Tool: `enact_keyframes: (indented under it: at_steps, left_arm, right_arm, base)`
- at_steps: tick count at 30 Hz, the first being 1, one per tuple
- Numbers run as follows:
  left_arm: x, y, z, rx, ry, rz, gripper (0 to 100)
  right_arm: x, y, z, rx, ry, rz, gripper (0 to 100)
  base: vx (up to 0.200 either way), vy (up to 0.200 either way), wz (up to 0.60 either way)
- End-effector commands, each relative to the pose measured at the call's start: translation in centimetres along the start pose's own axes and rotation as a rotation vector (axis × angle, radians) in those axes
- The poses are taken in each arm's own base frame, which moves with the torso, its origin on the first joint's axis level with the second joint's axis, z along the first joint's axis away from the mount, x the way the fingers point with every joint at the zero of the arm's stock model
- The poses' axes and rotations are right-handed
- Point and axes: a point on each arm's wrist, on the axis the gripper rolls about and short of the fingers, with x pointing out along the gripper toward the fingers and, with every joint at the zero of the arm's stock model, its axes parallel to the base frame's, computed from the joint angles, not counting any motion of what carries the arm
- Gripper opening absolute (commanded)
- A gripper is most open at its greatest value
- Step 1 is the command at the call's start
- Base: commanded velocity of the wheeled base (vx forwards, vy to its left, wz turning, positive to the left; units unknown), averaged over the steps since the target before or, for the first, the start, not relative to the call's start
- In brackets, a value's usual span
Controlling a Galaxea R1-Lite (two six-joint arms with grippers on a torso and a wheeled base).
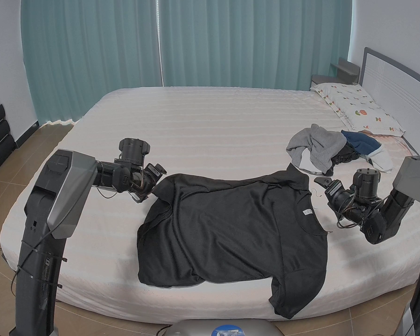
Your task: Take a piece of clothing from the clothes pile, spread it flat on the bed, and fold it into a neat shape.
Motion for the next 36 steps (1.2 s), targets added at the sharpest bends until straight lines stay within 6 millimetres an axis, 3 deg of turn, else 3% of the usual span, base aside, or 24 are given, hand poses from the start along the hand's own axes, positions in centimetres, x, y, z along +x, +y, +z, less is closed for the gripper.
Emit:
enact_keyframes:
  at_steps: [1,8,27,28,36]
  left_arm:
    - [2.3,0.4,-2.8,0.044,0.011,0.033,100]
    - [3.6,0.4,-3.1,0.047,-0.040,0.032,100]
    - [5.3,1.1,-3.1,0.065,-0.161,-0.010,100]
    - [5.2,1.0,-3.0,0.065,-0.164,-0.015,0]
    - [5.1,1.0,-2.4,0.061,-0.182,-0.026,0]
  right_arm:
    - [-1.1,-0.8,-0.5,0.076,0.017,0.006,100]
    - [-0.3,-2.4,-1.8,0.102,0.017,0.011,100]
    - [-0.4,-2.3,-2.1,0.102,0.006,0.031,100]
    - [-0.5,-2.3,-2.1,0.102,0.004,0.033,100]
    - [-0.8,-2.2,-2.5,0.096,0.004,0.049,100]
  base:
    - [0.000,0.000,0.00]
    - [0.000,0.000,0.00]
    - [0.000,0.000,0.00]
    - [0.000,0.000,0.00]
    - [0.000,0.000,0.00]
